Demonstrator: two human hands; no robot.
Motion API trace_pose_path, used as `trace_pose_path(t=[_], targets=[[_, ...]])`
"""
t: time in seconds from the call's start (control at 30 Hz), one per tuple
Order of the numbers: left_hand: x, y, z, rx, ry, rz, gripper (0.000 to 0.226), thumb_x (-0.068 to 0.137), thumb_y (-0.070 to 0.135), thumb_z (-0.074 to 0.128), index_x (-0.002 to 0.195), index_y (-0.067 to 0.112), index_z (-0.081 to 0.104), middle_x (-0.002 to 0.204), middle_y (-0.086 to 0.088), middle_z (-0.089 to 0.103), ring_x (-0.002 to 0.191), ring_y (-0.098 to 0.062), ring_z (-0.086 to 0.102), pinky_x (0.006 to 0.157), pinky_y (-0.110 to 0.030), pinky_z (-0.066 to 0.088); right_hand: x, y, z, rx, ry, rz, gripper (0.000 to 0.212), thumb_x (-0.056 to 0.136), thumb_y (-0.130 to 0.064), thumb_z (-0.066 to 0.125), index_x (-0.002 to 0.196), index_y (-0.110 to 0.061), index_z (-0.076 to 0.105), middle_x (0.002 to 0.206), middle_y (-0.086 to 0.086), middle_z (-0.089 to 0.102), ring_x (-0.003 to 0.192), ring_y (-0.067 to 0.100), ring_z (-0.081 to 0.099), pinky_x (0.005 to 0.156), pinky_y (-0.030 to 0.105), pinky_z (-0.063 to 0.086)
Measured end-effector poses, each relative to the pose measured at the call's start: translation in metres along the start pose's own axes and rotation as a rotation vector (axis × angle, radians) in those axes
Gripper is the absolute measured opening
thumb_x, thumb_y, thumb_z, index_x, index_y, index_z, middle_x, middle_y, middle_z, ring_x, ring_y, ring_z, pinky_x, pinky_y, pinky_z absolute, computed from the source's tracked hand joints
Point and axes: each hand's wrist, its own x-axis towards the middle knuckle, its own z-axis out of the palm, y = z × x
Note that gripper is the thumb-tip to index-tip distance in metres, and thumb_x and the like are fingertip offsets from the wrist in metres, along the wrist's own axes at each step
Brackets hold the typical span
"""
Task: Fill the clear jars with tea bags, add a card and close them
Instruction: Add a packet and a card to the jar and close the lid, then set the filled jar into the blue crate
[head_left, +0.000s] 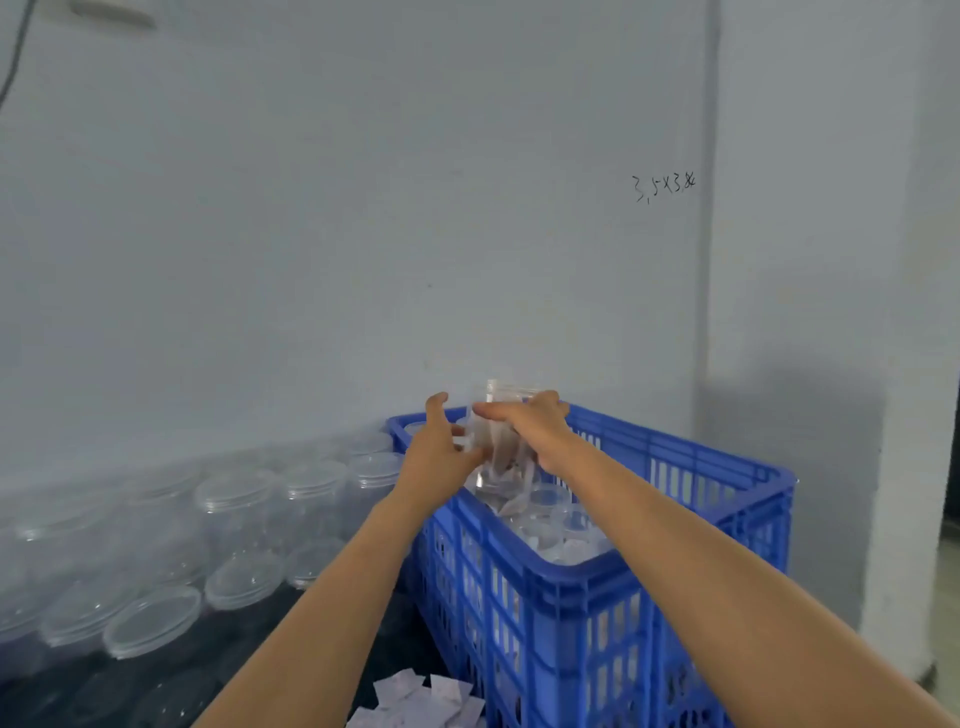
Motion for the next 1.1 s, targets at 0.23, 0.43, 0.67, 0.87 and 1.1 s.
trace_pose_path(t=[0.23, 0.43, 0.67, 0.87, 1.1], targets=[[0.017, -0.004, 0.017, 0.399, -0.211, -0.054, 0.071, 0.095, 0.006, 0.038, 0.153, 0.031, 0.008, 0.108, -0.011, 0.065, 0.096, -0.026, 0.061, 0.09, -0.038, 0.046, 0.017, 0.014, 0.003, -0.16, -0.169, 0.24, 0.066, 0.077, -0.016, 0.078, 0.13, 0.006, 0.046, 0.14, 0.021, 0.048, 0.123, 0.045, 0.049, 0.094, 0.061, 0.046], [0.022, 0.001, 0.025, 0.866, -0.403, -0.146, 0.038, 0.096, 0.019, 0.047, 0.133, 0.018, 0.053, 0.141, -0.01, 0.048, 0.126, -0.03, 0.044, 0.107, -0.045, 0.035, 0.012, 0.034, 0.012, -0.403, -0.478, 0.356, 0.044, 0.092, -0.006, 0.058, 0.135, -0.001, 0.046, 0.117, 0.012, 0.055, 0.12, 0.033, 0.054, 0.099, 0.043, 0.049], [0.019, 0.001, 0.023, 1.025, -0.317, -0.102, 0.04, 0.095, 0.019, 0.043, 0.134, 0.012, 0.052, 0.149, -0.013, 0.029, 0.134, -0.034, 0.032, 0.109, -0.05, 0.028, 0.02, 0.043, 0.015, -0.468, -0.526, 0.419, 0.041, 0.094, 0.0, 0.056, 0.134, 0.004, 0.046, 0.12, 0.02, 0.055, 0.099, 0.03, 0.062, 0.095, 0.037, 0.051], [0.011, 0.005, 0.016, 0.929, -0.344, -0.077, 0.036, 0.094, 0.014, 0.039, 0.126, 0.01, 0.055, 0.139, -0.012, 0.045, 0.124, -0.031, 0.046, 0.106, -0.049, 0.029, 0.011, 0.034, 0.016, -0.573, -0.414, 0.378, 0.038, 0.098, -0.007, 0.051, 0.135, 0.002, 0.045, 0.14, 0.017, 0.048, 0.119, 0.031, 0.054, 0.096, 0.044, 0.051], [-0.025, -0.016, -0.03, 0.454, 0.052, -0.029, 0.032, 0.092, 0.014, 0.049, 0.121, 0.02, 0.062, 0.125, -0.004, 0.06, 0.114, -0.024, 0.055, 0.094, -0.033, 0.042, -0.016, -0.009, 0.054, -0.56, -0.152, -0.033, 0.069, 0.094, -0.013, 0.052, 0.15, -0.001, 0.014, 0.137, 0.022, 0.046, 0.119, 0.034, 0.051, 0.096, 0.039, 0.046]])
